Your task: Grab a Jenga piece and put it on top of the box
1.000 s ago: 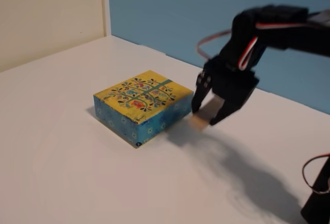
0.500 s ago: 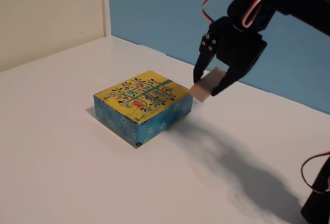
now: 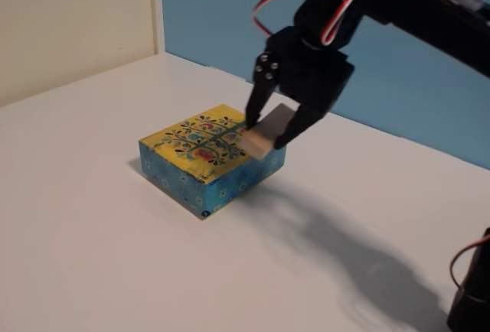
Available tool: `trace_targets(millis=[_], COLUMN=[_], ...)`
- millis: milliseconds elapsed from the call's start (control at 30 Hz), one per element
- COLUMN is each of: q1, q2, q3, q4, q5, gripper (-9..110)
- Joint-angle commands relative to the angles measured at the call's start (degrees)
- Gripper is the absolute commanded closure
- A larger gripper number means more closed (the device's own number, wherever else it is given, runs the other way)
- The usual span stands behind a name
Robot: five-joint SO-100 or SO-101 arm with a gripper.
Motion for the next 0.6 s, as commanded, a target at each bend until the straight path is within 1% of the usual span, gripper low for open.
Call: trace_targets(millis=[0,200,567], q1=[-1.67,-4.04,-4.92], q2=[-0.79,-6.5,-11.87], q3=[-5.19,-15.73,-28.21], q4=[0.7,3.69,4.04], q5=[0.97,1.93,3.96], gripper=[102,102,102])
